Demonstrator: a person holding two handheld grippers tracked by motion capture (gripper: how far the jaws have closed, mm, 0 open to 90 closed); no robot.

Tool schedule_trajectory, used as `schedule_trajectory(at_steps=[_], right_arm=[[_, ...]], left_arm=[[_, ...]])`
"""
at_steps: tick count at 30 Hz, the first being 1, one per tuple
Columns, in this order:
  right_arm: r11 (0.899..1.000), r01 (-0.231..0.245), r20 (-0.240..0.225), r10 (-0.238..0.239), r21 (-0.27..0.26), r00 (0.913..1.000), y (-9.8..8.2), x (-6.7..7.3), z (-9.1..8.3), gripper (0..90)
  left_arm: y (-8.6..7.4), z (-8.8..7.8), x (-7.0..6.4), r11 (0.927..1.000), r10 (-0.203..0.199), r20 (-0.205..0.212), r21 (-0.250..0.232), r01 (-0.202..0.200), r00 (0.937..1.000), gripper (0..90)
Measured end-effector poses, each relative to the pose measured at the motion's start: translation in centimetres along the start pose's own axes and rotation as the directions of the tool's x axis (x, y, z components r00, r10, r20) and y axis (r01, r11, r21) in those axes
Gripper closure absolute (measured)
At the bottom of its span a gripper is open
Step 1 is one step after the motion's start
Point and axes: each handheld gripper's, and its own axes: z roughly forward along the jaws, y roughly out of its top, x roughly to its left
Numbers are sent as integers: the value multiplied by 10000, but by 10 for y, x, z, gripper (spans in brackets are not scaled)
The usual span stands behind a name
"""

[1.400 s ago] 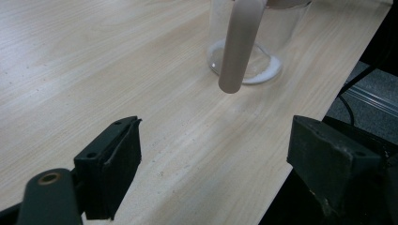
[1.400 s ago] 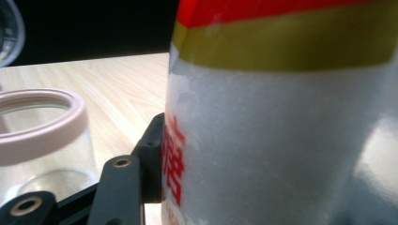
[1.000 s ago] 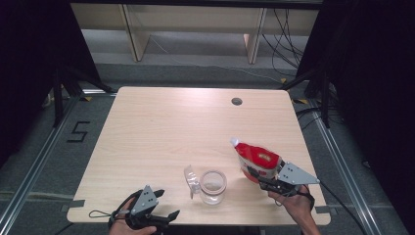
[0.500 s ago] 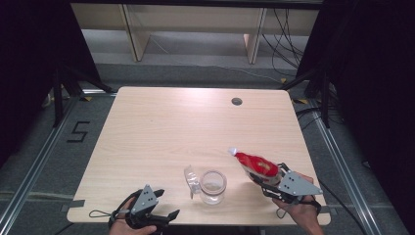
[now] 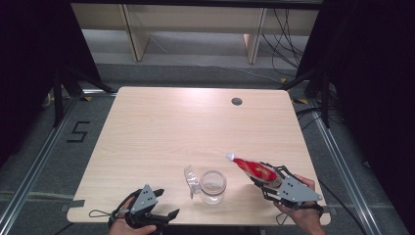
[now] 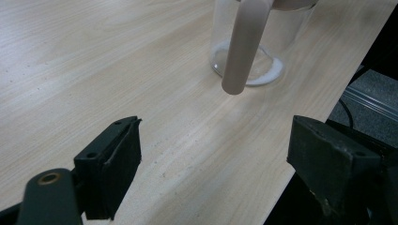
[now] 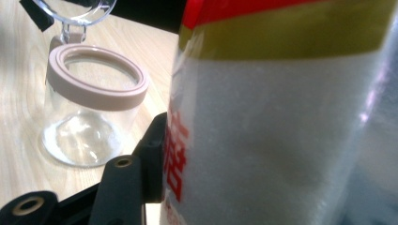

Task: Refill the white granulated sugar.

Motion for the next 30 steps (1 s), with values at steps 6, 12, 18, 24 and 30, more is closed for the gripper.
schedule_trajectory(at_steps=[6, 12, 18, 24, 30], right_arm=[[9974, 619, 138, -624, 362, 9980, -1, -1, 3, 484], [9919, 1105, 39, -1110, 627, 9938, 1, 1, 2, 485], [9807, 1747, -25, -1751, 883, 9845, 5, 5, 5, 486], [9670, 2313, -252, -2299, 1072, 9729, 7, 10, 8, 487], [9445, 3006, -208, -3005, 1327, 9535, 8, 11, 8, 487]], left_arm=[[0, 2, -1, 10000, -3, 118, 59, 2, 9999, 174], [1, 2, 1, 9996, 263, 29, 72, -263, 9996, 174], [0, 3, 1, 9995, 299, 101, 101, -300, 9995, 174], [-1, 3, 1, 10000, 20, 39, 71, -20, 10000, 174], [0, 3, 2, 9993, 239, 23, 292, -239, 9997, 174]])
